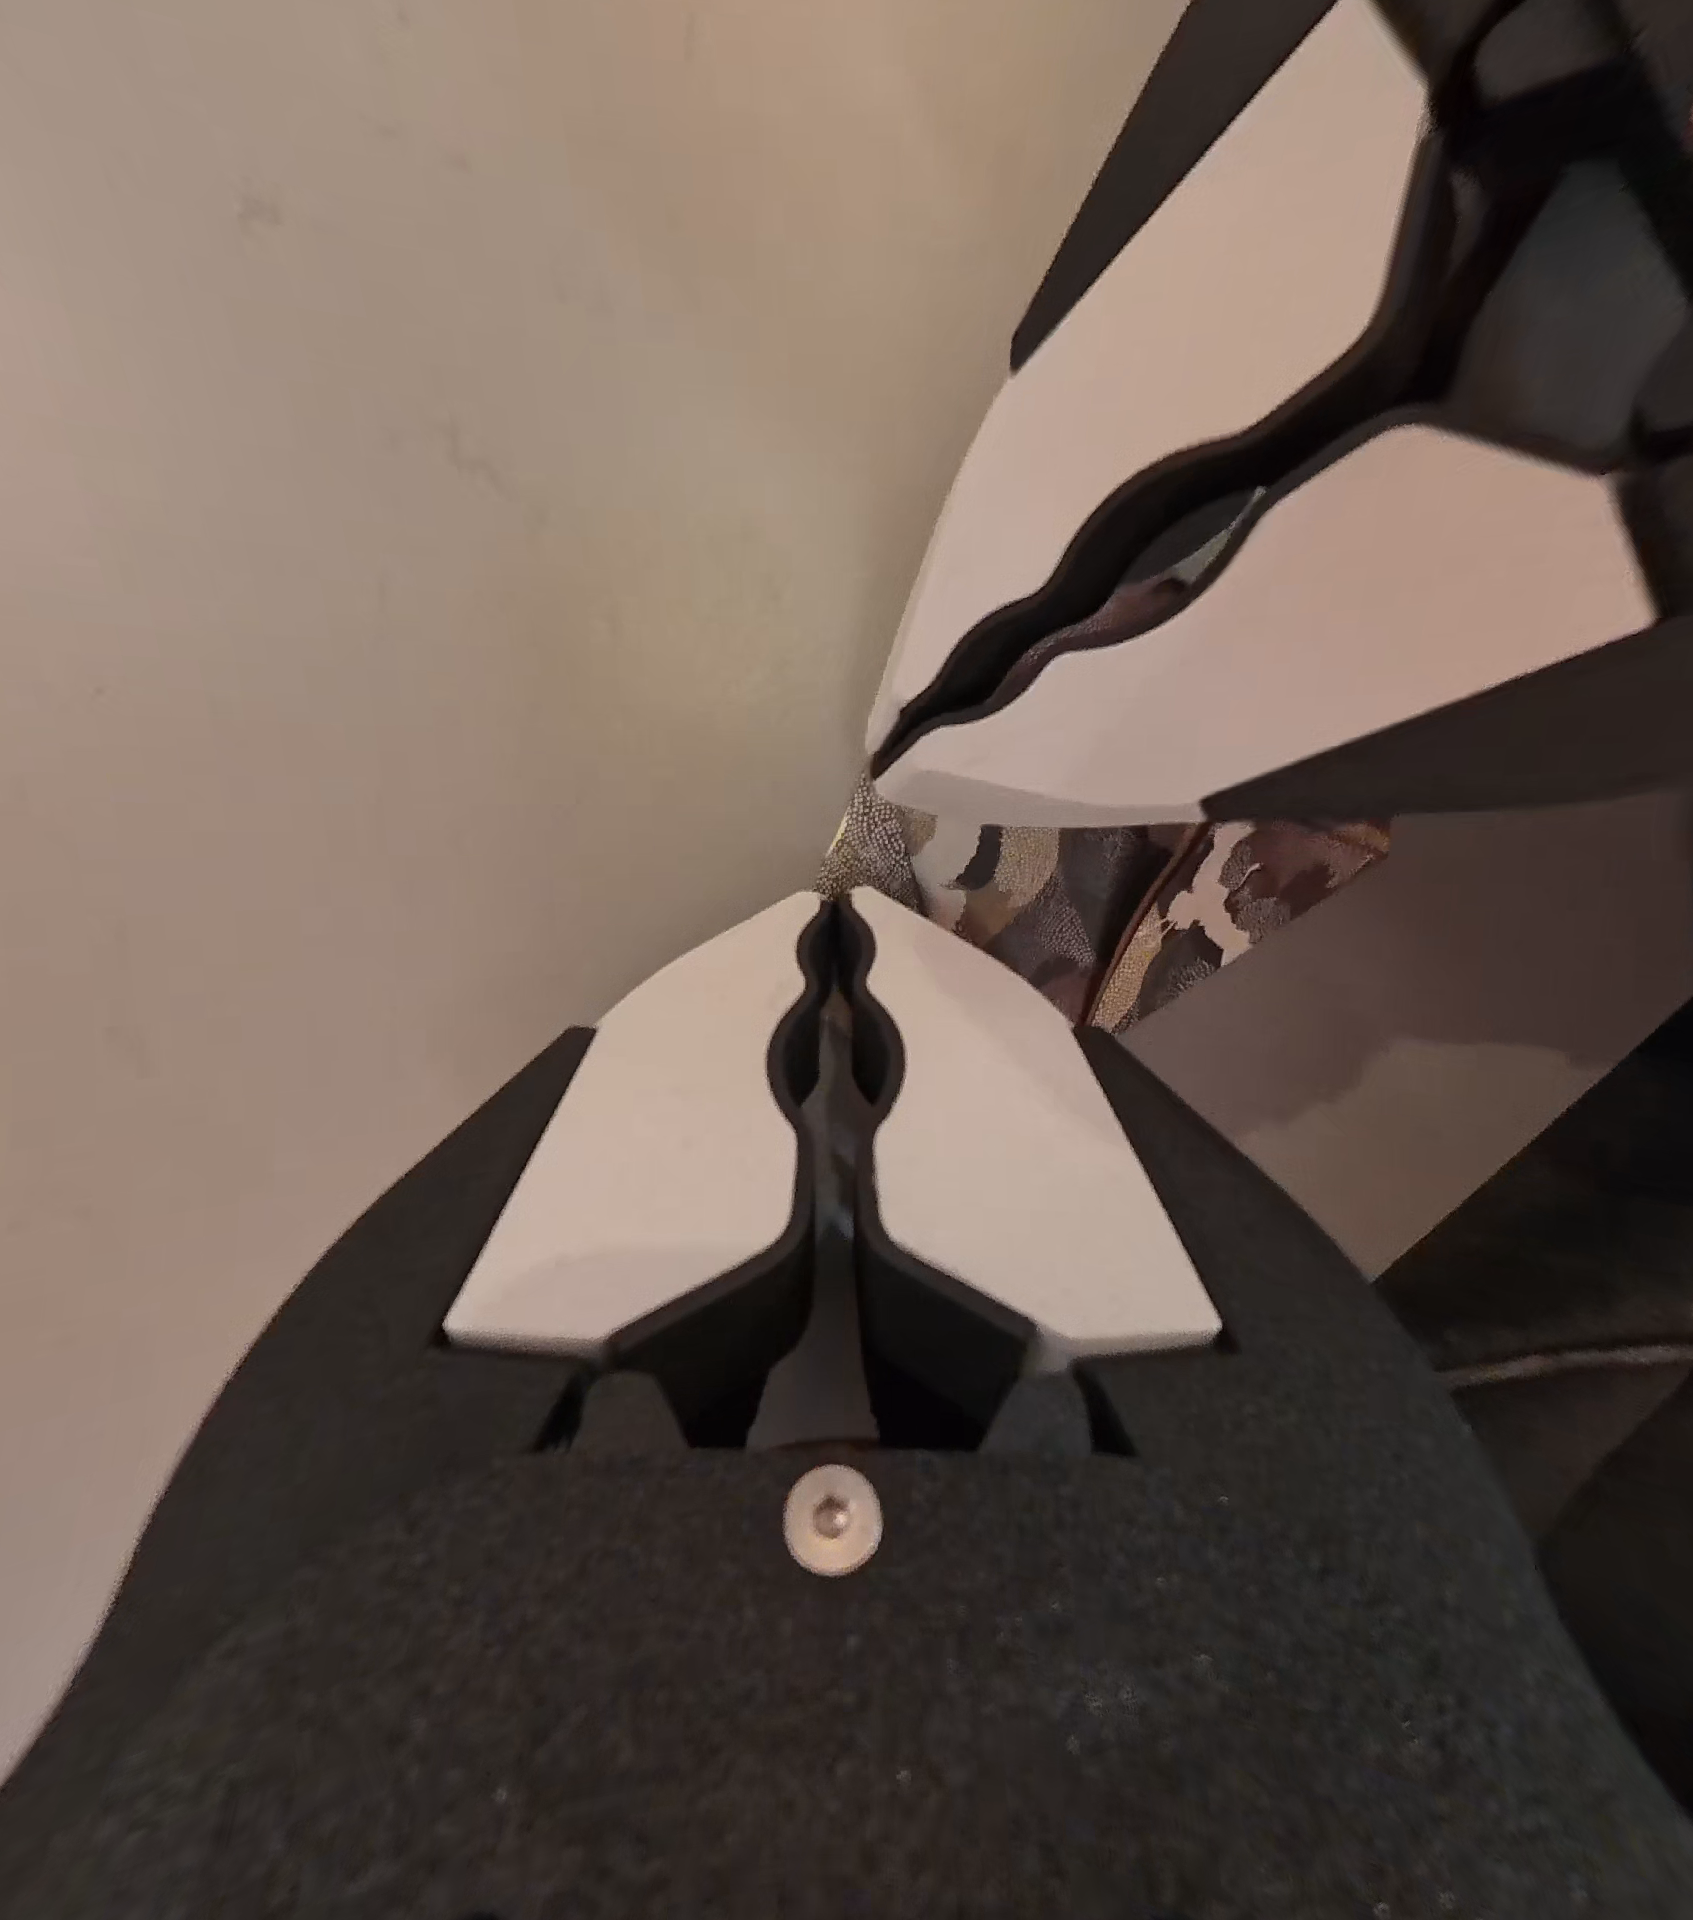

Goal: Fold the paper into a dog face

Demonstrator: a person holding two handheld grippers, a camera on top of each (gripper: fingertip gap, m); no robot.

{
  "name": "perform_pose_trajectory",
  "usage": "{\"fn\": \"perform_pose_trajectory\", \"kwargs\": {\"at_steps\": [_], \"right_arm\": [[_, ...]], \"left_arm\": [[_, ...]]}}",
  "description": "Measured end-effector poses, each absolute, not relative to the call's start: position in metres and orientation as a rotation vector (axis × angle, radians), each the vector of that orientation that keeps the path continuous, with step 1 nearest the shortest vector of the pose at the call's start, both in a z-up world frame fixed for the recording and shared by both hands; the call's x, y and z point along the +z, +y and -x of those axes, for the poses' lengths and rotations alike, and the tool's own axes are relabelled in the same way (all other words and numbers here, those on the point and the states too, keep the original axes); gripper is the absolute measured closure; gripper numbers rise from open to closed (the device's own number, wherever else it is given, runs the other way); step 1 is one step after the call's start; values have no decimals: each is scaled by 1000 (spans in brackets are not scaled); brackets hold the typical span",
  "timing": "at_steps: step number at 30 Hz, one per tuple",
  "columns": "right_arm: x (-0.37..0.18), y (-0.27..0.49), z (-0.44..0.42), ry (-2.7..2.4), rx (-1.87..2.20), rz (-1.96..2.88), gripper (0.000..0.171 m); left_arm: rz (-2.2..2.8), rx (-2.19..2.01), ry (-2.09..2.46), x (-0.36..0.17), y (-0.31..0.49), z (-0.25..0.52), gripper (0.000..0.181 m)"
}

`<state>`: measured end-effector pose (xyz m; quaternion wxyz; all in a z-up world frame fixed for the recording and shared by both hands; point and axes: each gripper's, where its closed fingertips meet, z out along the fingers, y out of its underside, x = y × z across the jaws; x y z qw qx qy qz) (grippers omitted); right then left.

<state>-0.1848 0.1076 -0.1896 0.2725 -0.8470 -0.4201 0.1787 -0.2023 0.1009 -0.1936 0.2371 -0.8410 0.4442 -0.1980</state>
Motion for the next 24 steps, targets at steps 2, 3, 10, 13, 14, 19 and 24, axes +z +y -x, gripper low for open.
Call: {"fn": "perform_pose_trajectory", "kwargs": {"at_steps": [2, 3, 10, 13, 14, 19, 24], "right_arm": [[-194, 107, 185, -1126, 493, 2280, 171], [-195, 107, 185, -1117, 501, 2289, 171], [-195, 106, 184, -1080, 512, 2283, 171], [-195, 106, 184, -1069, 525, 2283, 171], [-195, 106, 184, -1068, 524, 2282, 171], [-195, 106, 184, -1036, 545, 2297, 171], [-195, 106, 184, -1024, 539, 2306, 170]], "left_arm": [[2311, -539, 1215, -194, 101, 203, 181], [2312, -536, 1218, -194, 101, 202, 181], [2290, -577, 1211, -187, 103, 188, 181], [2306, -512, 1234, -192, 109, 187, 181], [2308, -502, 1246, -194, 110, 187, 181], [2294, -524, 1284, -194, 106, 189, 181], [2218, -463, 1324, -195, 104, 192, 181]]}}
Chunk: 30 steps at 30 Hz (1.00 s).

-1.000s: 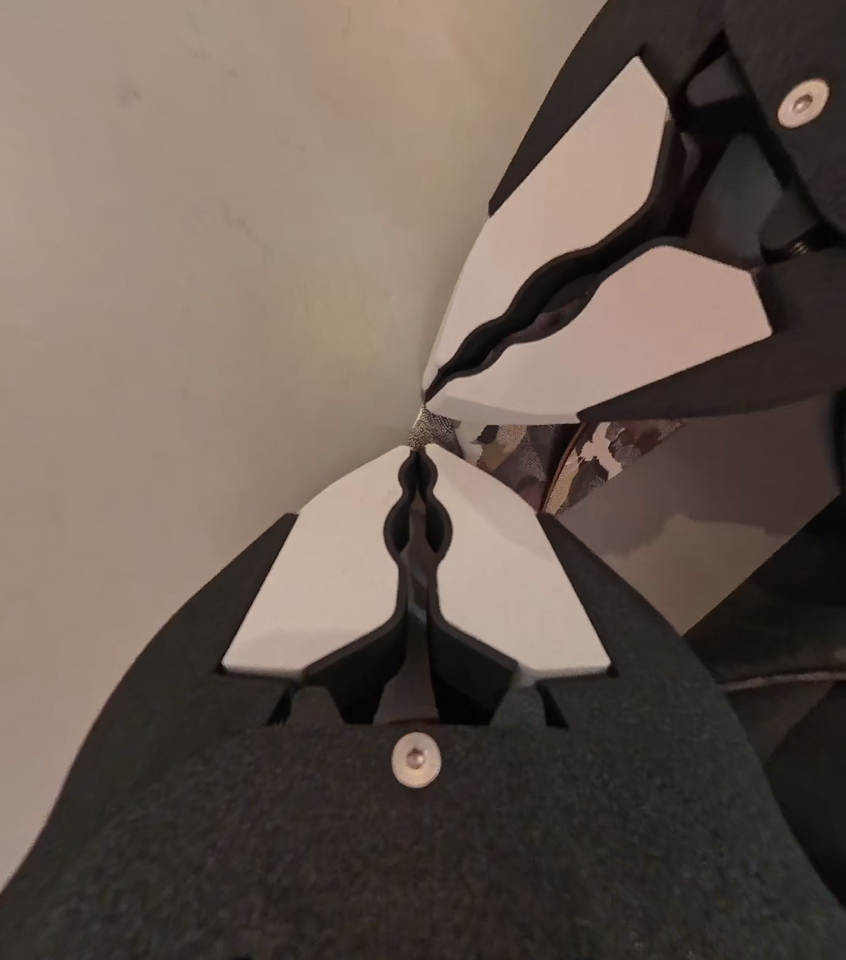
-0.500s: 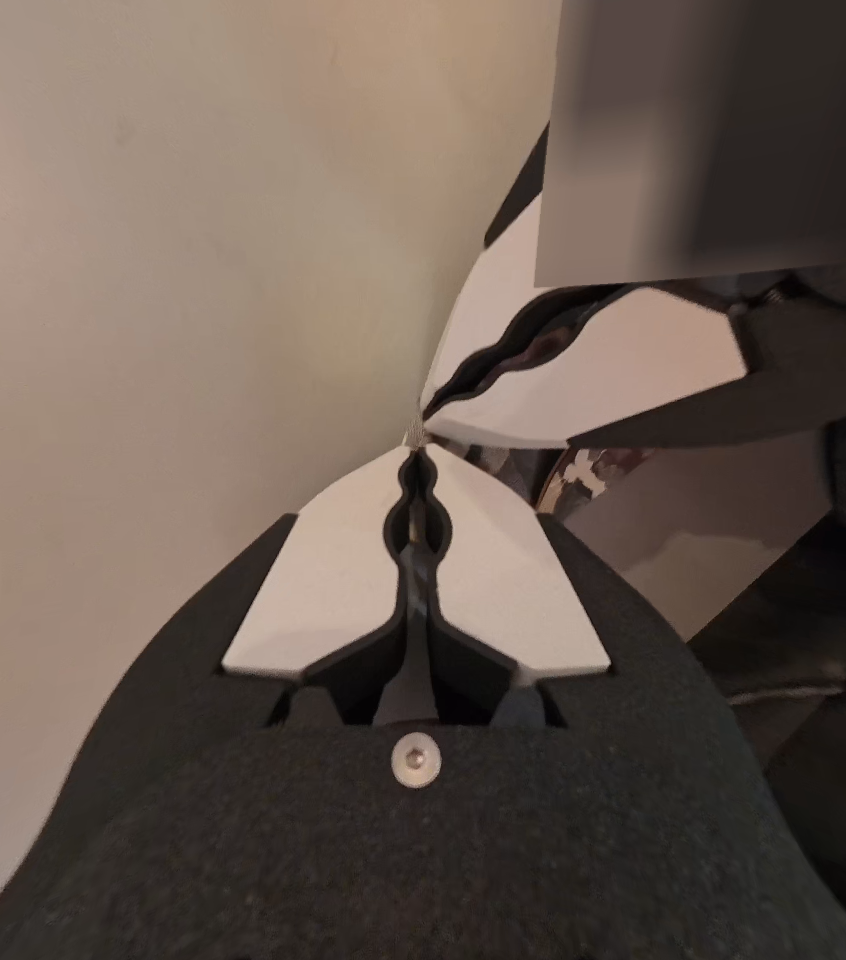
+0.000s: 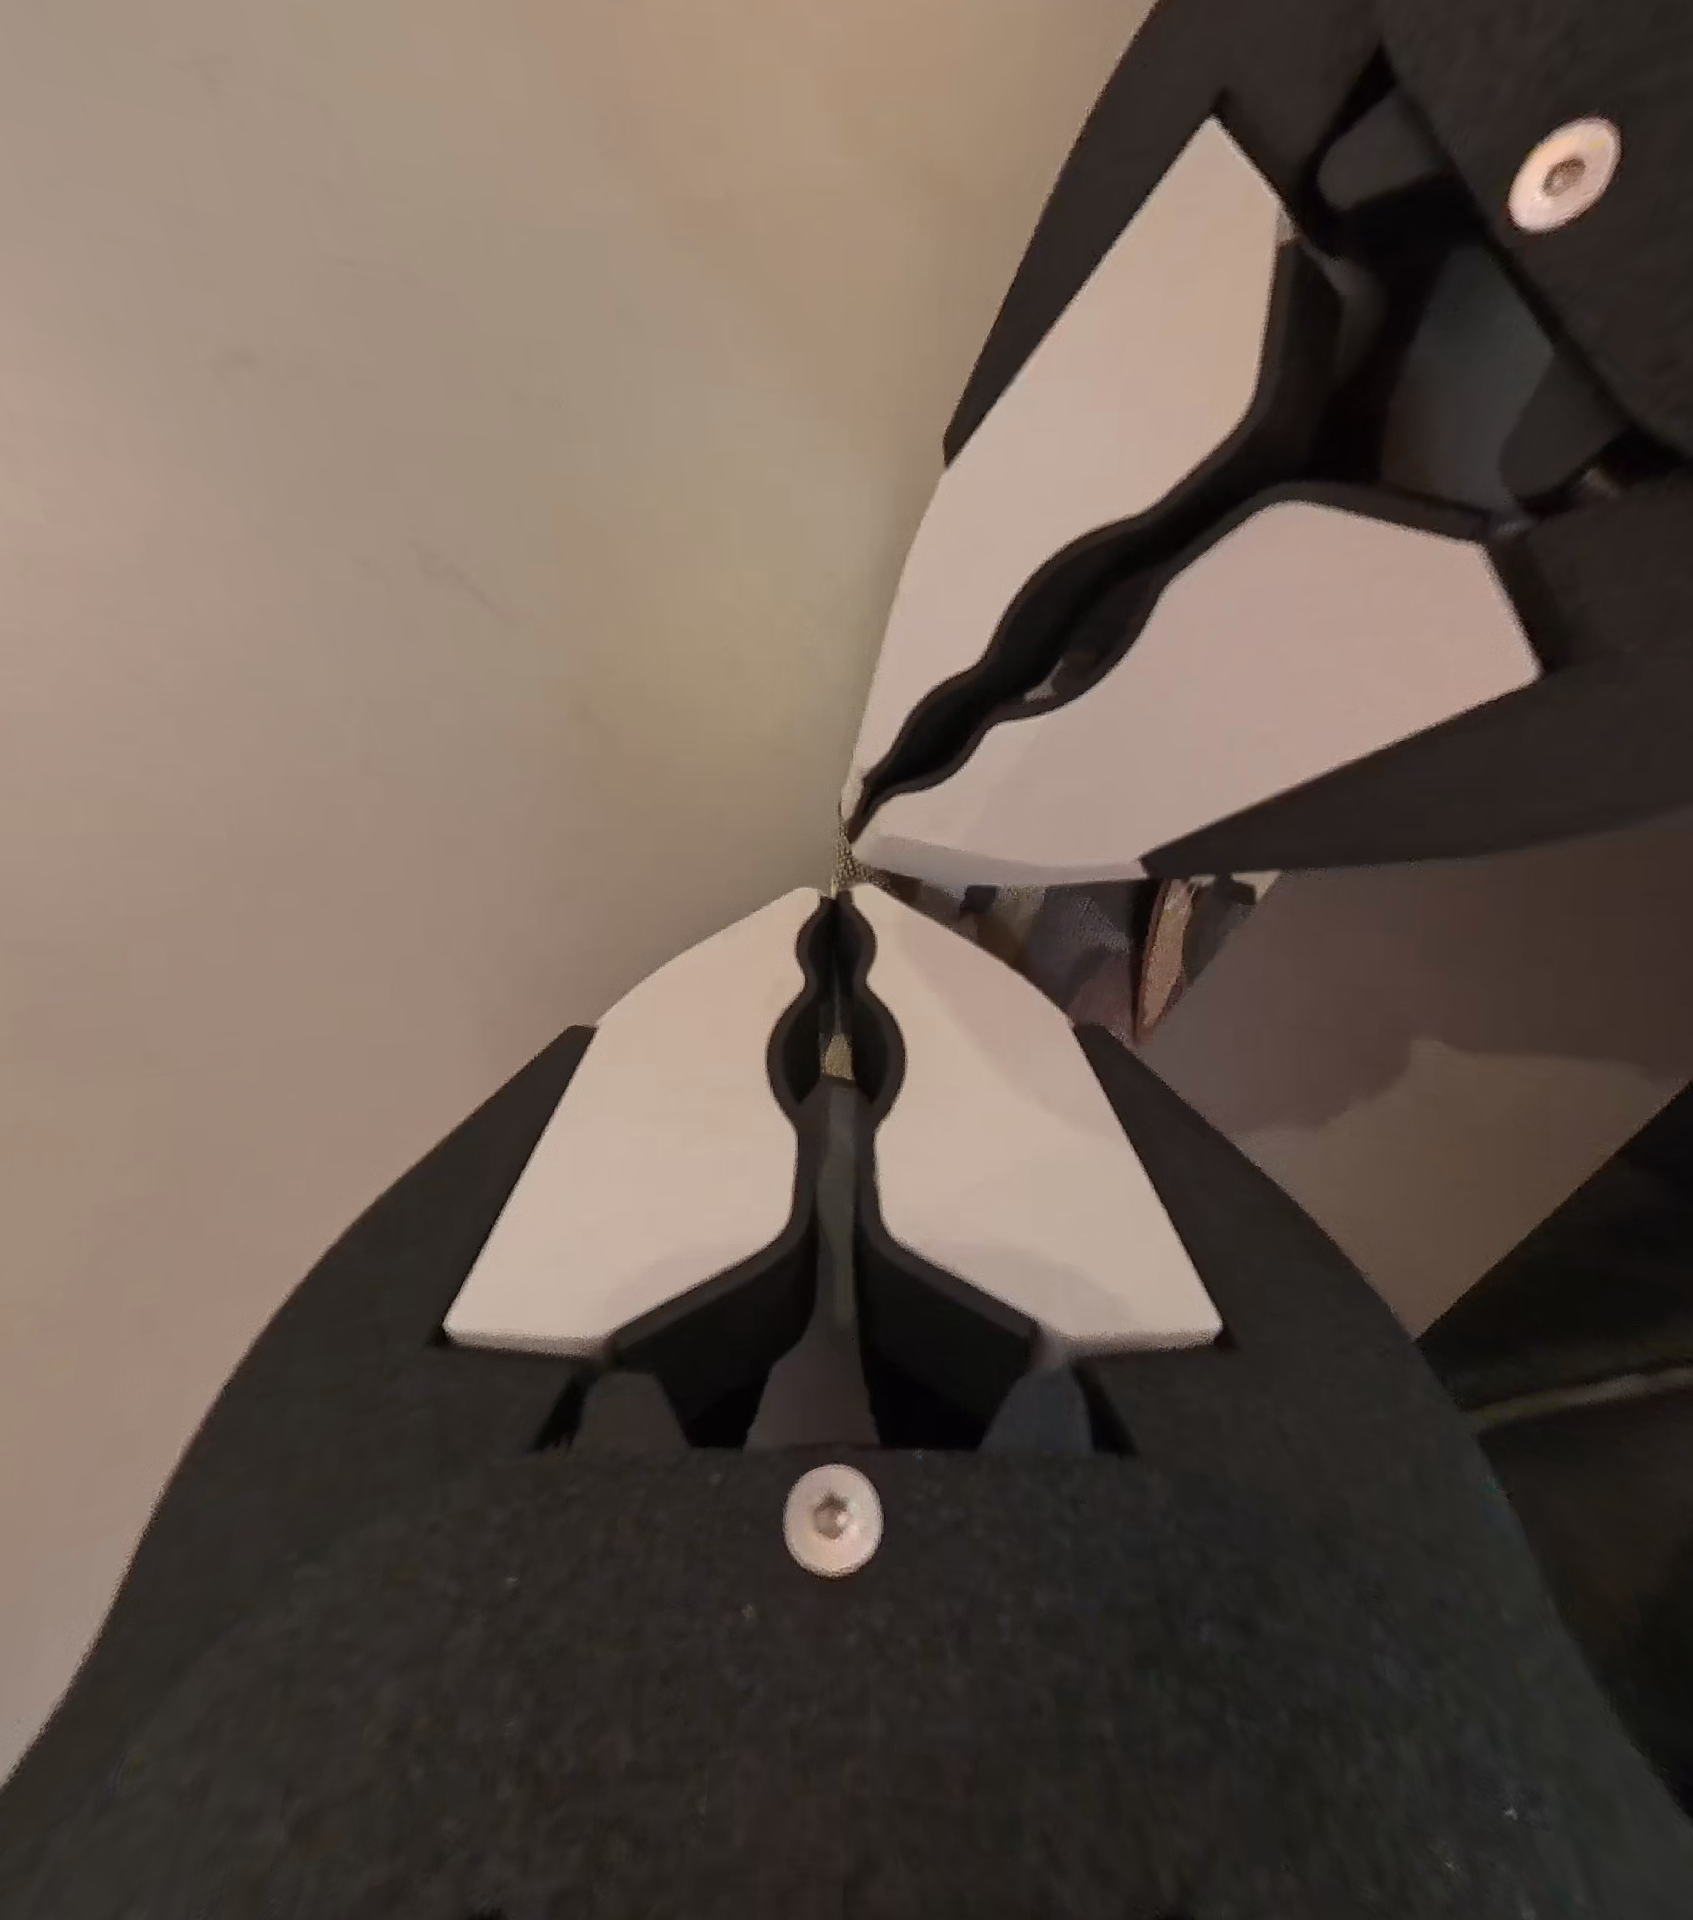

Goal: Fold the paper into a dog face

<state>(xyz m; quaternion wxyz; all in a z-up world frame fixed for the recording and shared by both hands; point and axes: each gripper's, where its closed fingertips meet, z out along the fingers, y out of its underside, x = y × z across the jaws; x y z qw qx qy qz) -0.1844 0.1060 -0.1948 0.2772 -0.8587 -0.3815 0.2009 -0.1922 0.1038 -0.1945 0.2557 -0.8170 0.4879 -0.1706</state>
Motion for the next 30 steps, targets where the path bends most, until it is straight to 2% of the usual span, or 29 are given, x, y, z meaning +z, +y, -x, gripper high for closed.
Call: {"fn": "perform_pose_trajectory", "kwargs": {"at_steps": [15, 20, 30], "right_arm": [[-194, 106, 184, -1014, 512, 2318, 170], [-194, 106, 184, -1008, 509, 2320, 170], [-194, 106, 184, -989, 523, 2326, 170]], "left_arm": [[2207, -392, 1360, -194, 91, 212, 181], [2191, -545, 1280, -183, 91, 196, 181], [2238, -567, 1271, -194, 88, 200, 181]]}}
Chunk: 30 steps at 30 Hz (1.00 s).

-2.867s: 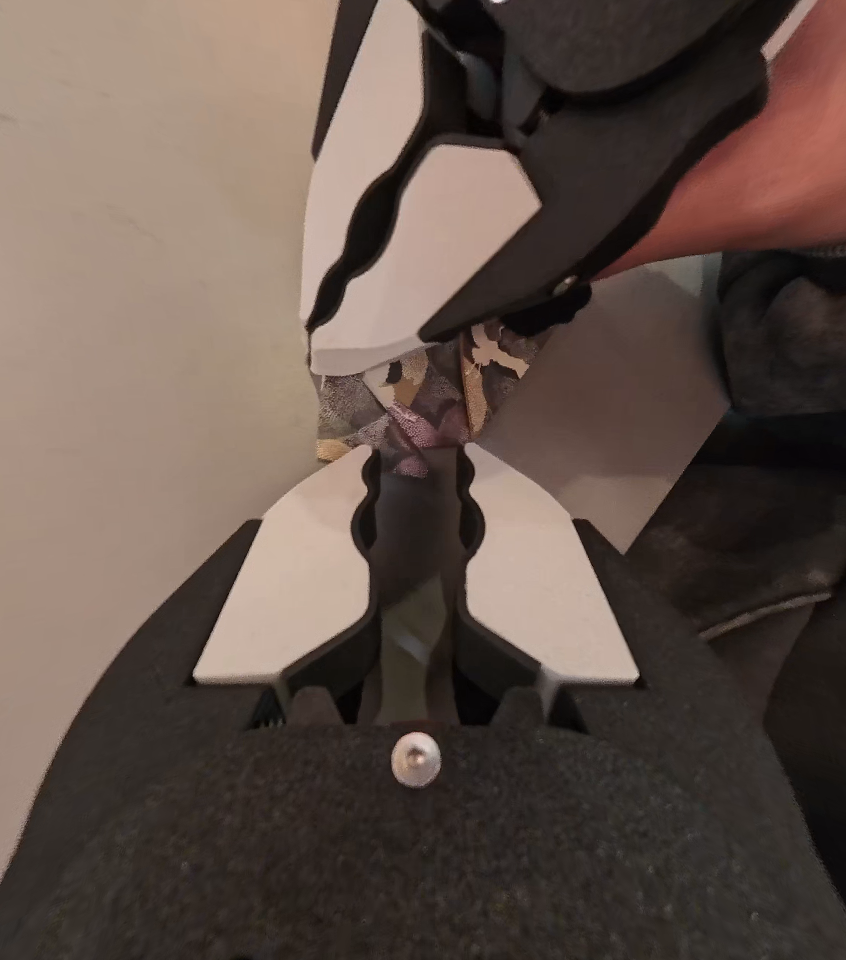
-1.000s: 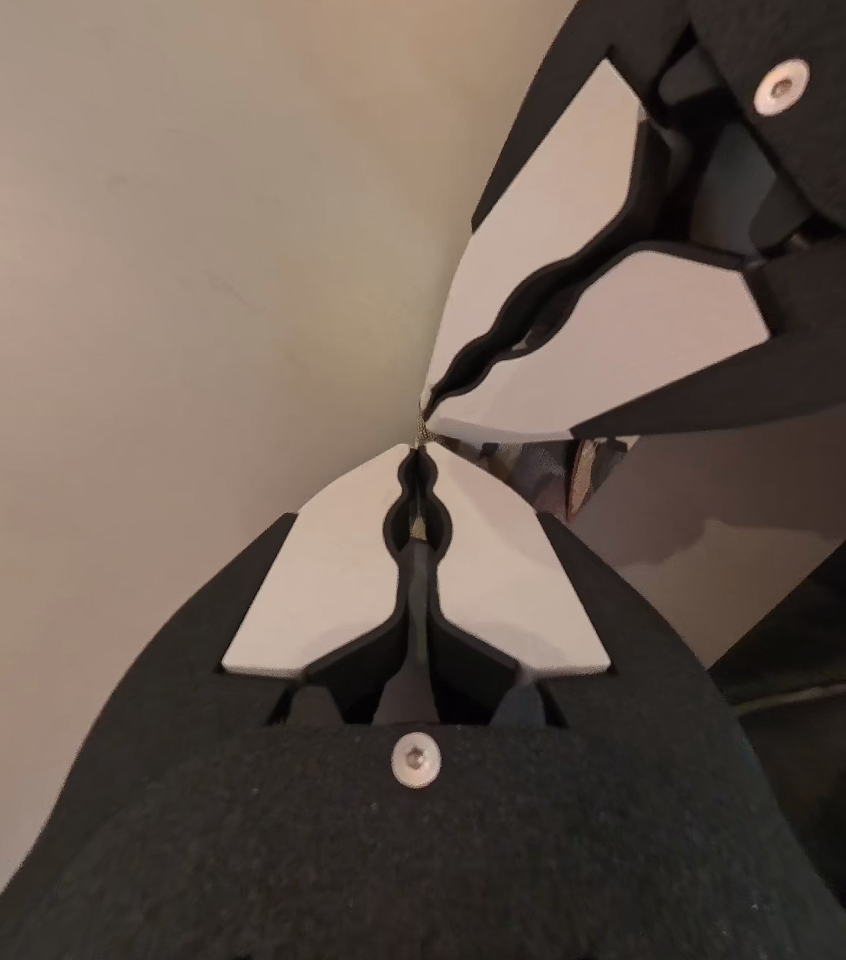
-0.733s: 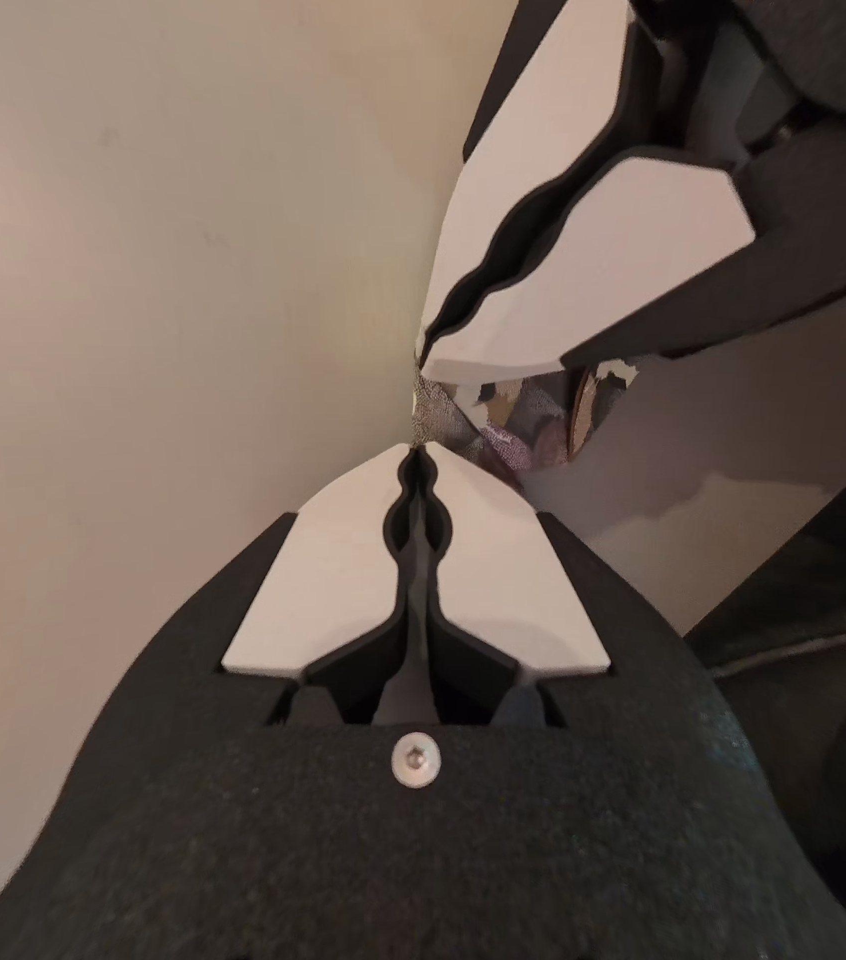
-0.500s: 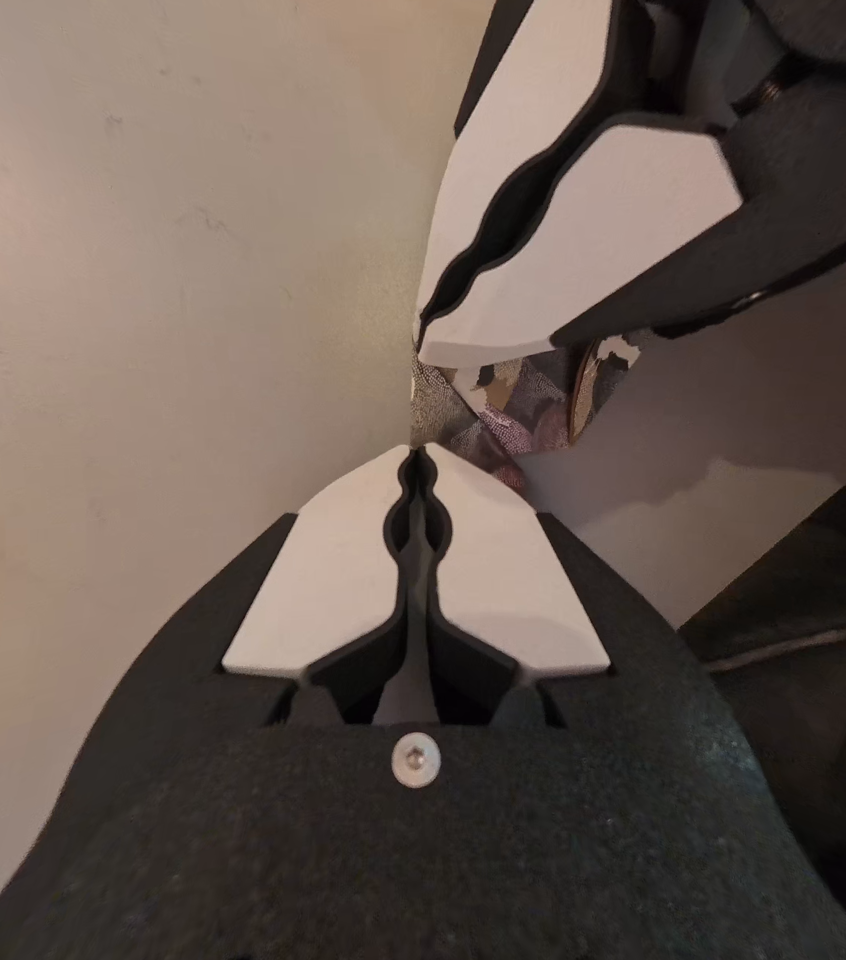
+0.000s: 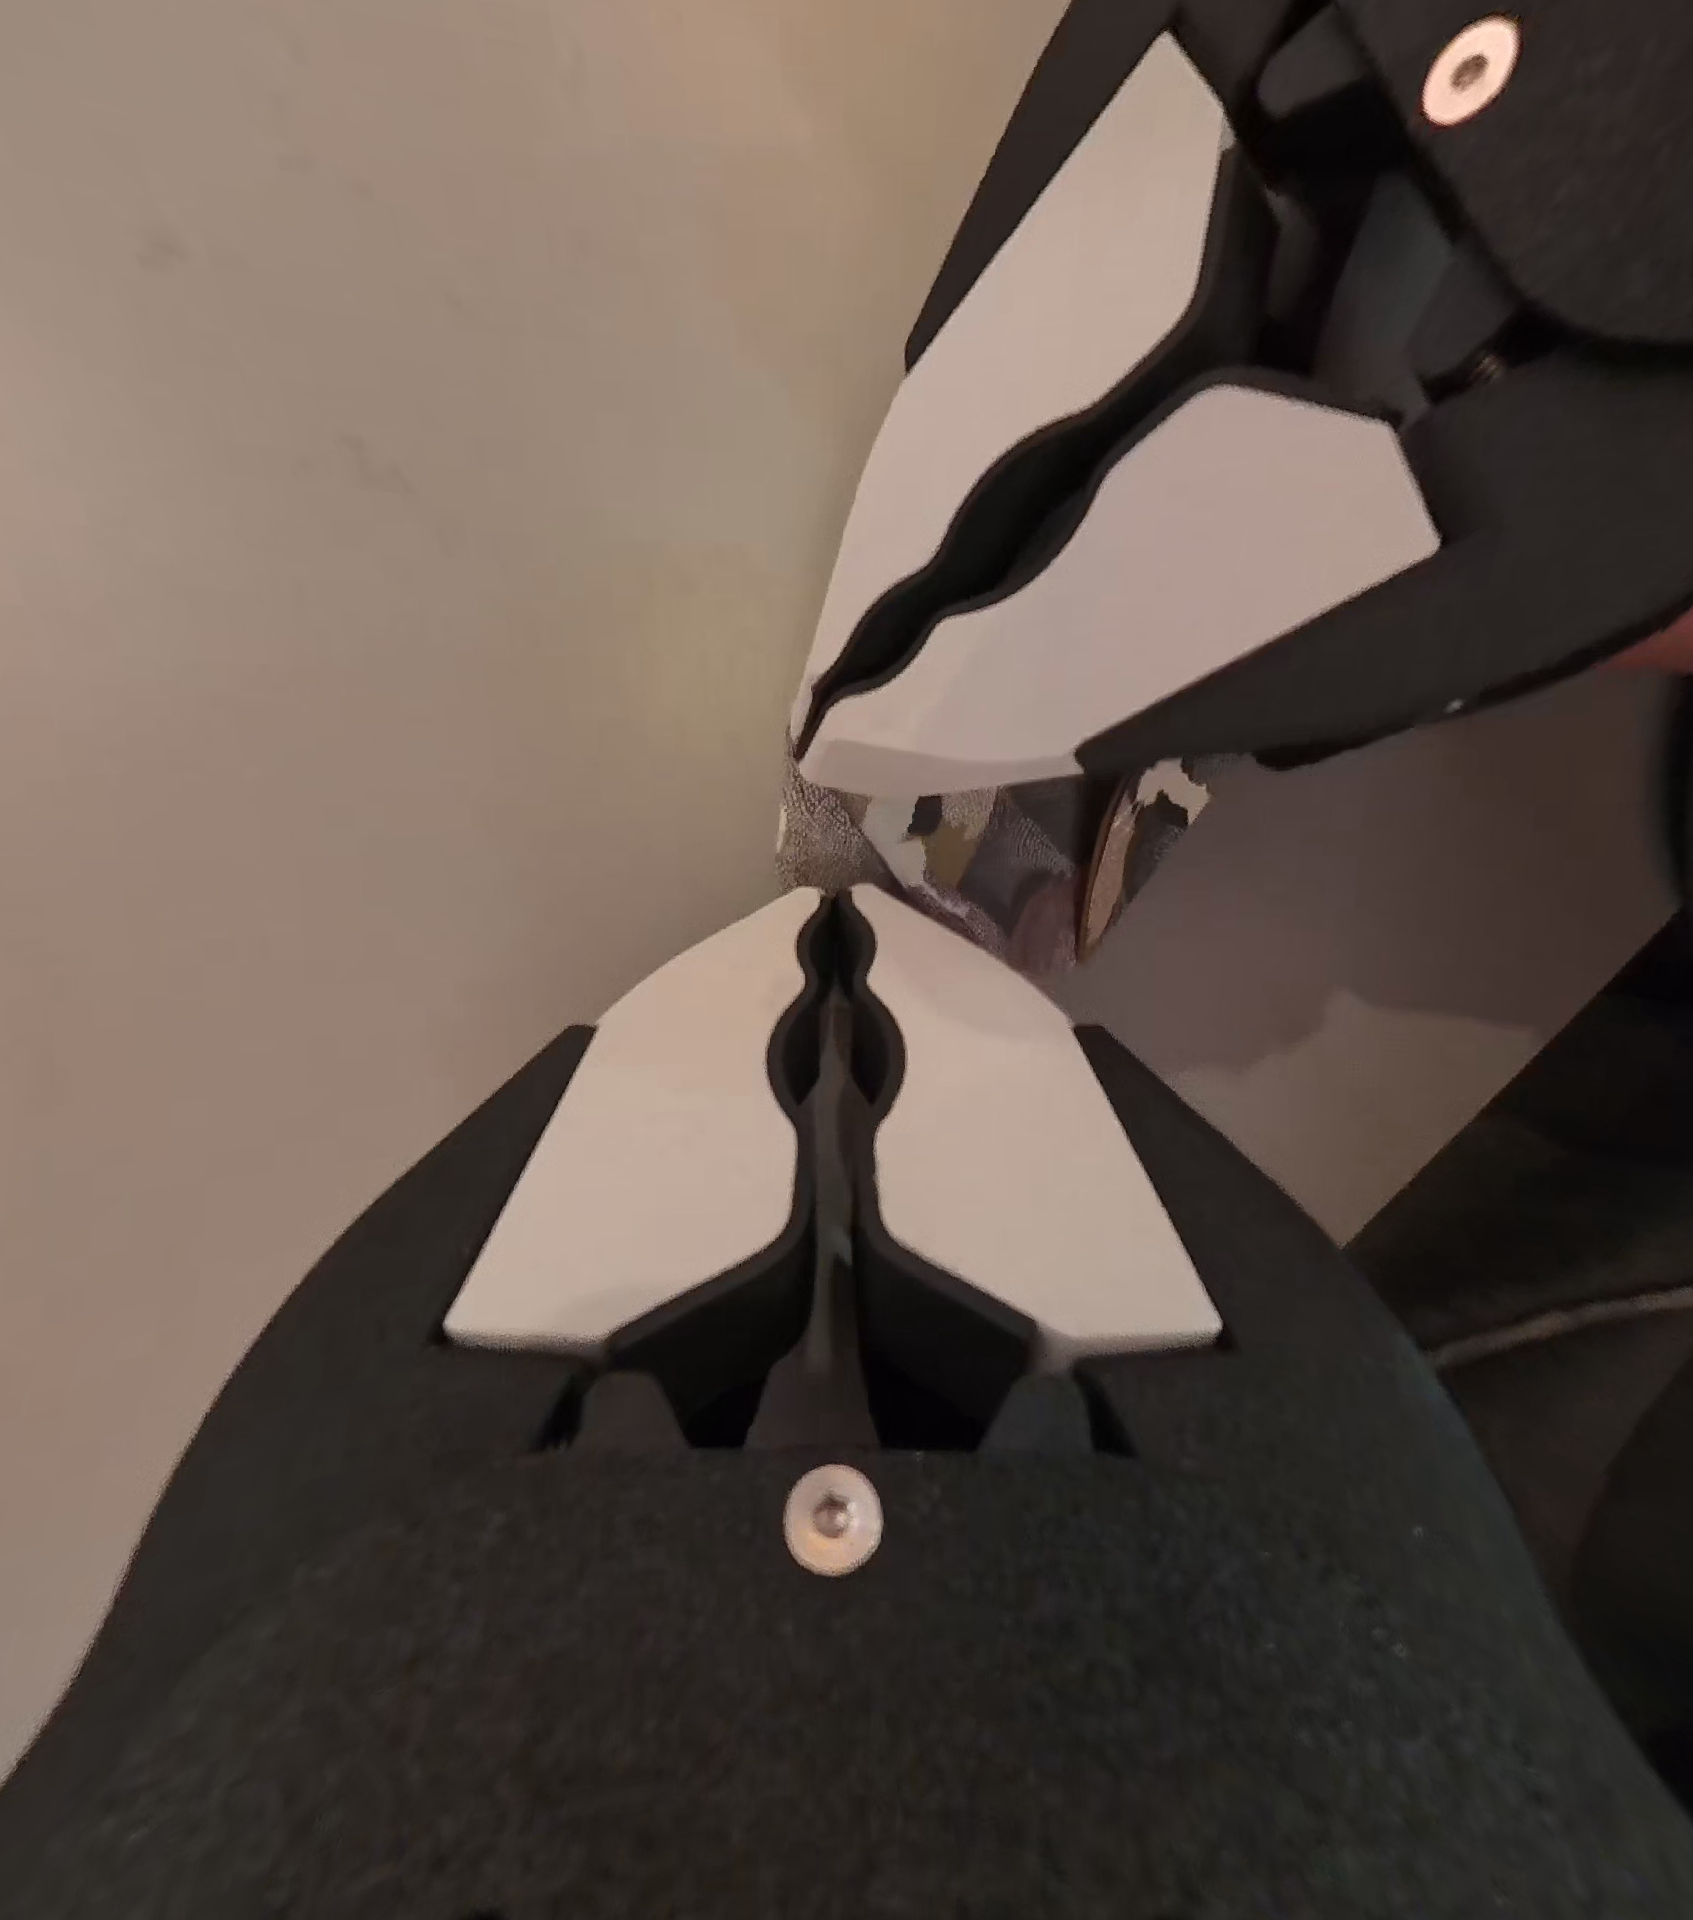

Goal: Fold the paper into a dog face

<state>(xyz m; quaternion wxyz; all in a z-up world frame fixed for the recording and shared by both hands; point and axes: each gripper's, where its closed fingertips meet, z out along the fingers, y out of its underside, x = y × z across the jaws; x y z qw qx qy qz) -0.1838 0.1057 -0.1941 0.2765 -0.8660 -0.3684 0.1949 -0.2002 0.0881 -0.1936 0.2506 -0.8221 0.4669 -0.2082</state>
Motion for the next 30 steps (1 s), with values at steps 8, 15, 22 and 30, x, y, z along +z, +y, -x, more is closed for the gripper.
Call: {"fn": "perform_pose_trajectory", "kwargs": {"at_steps": [8, 15, 22, 30], "right_arm": [[-194, 105, 184, -982, 521, 2328, 170], [-194, 108, 183, -1016, 454, 2324, 171], [-96, 91, 147, -785, 637, 2008, 171], [-150, 28, 98, -601, 439, 2015, 161]], "left_arm": [[2264, -602, 1205, -194, 81, 214, 181], [2255, -555, 1236, -193, 77, 222, 181], [1986, -640, 1184, -138, 82, 212, 179], [1783, -593, 1274, -148, 69, 212, 159]]}}
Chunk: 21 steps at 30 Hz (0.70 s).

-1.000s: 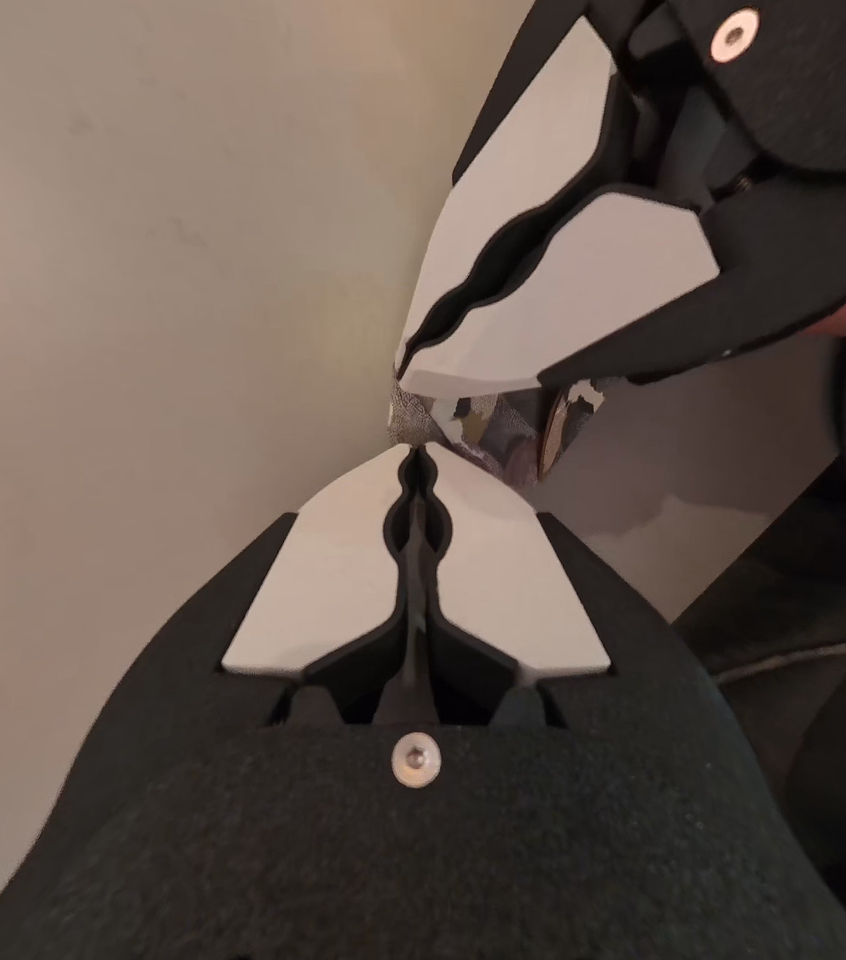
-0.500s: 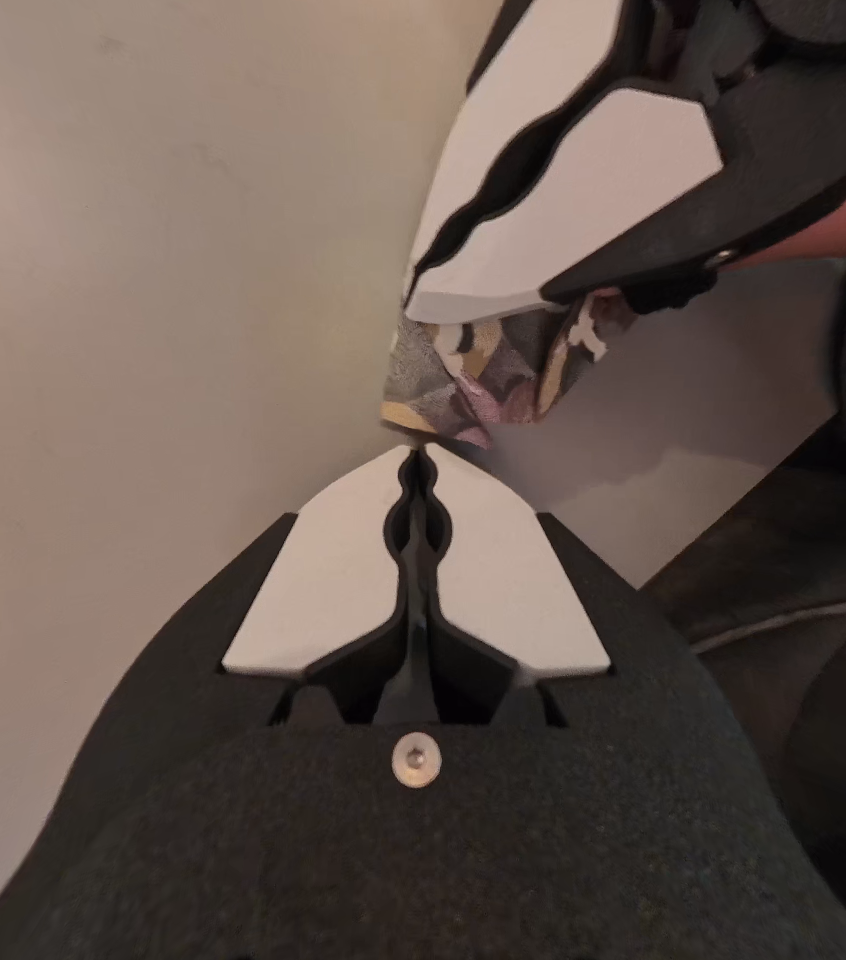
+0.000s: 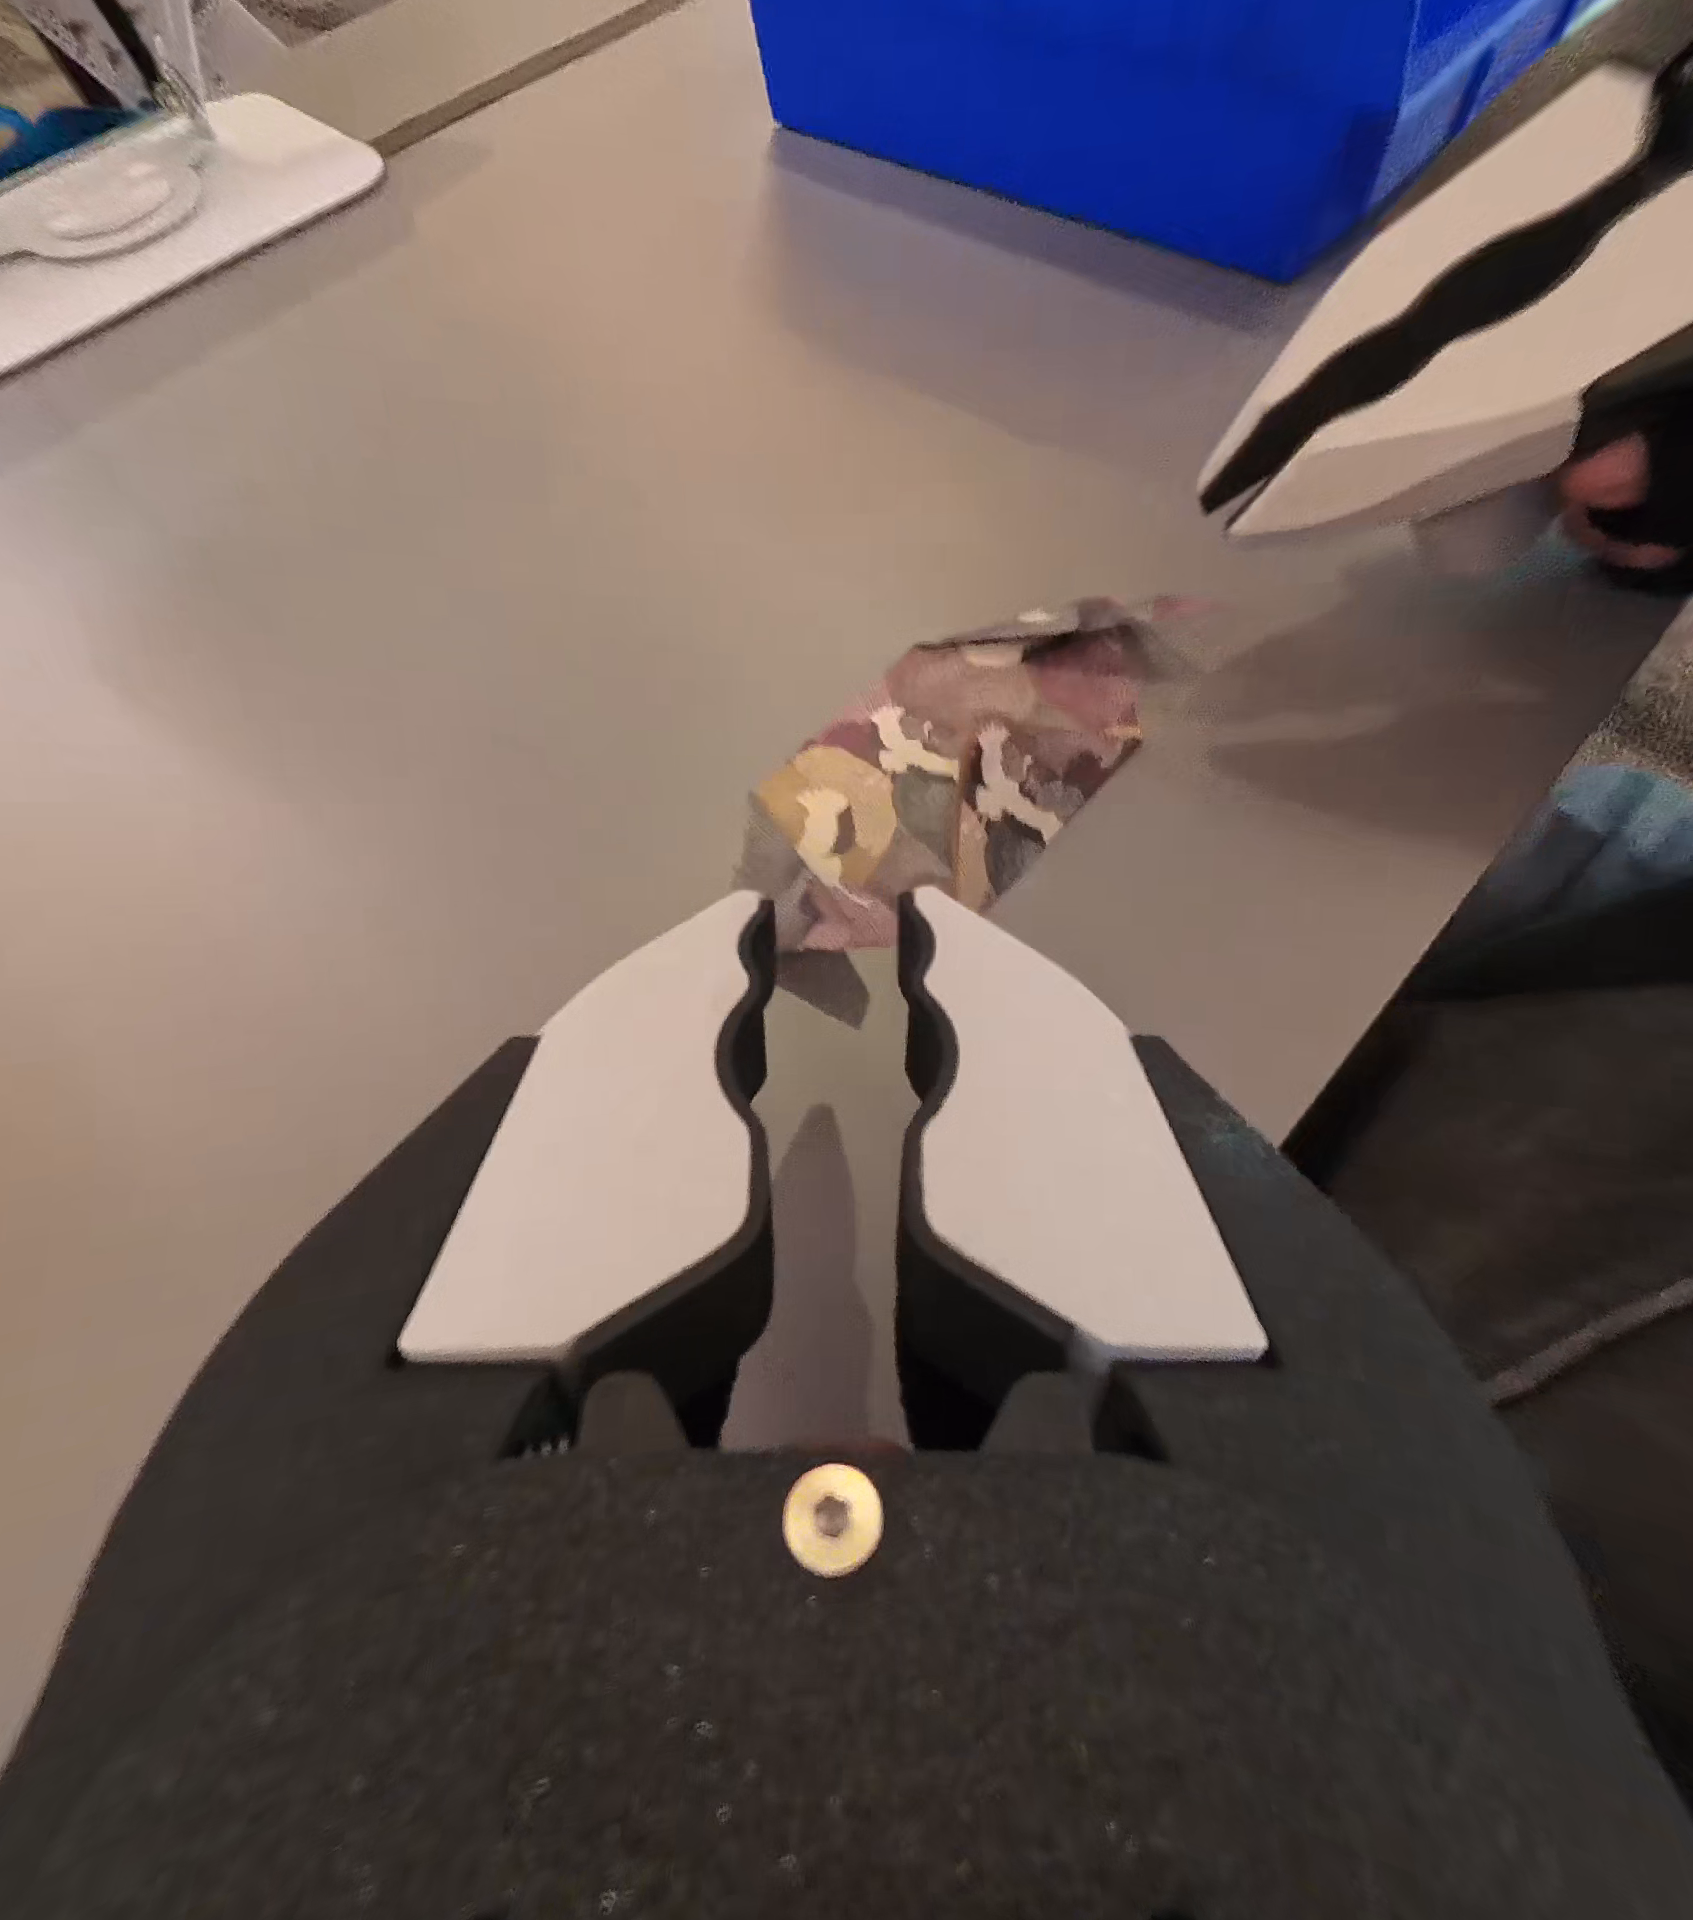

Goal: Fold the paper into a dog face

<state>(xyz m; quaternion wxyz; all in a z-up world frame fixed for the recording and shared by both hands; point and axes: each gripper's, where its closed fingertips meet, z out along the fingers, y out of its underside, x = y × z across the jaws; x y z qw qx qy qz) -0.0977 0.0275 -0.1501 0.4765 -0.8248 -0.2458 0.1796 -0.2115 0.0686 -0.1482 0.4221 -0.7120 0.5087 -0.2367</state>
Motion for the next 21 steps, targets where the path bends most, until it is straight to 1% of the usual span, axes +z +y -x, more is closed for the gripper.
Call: {"fn": "perform_pose_trajectory", "kwargs": {"at_steps": [2, 4, 15, 21], "right_arm": [[-153, 24, 91, -635, 324, 2022, 162], [-151, 24, 88, -661, 260, 1999, 162], [-160, 24, 87, -652, 321, 2066, 163], [-162, 23, 88, -666, 313, 2080, 164]], "left_arm": [[1828, -525, 1355, -165, 62, 215, 159], [1811, -473, 1390, -169, 60, 215, 159], [1844, -486, 1411, -176, 58, 211, 159], [1848, -409, 1389, -179, 69, 212, 158]]}}
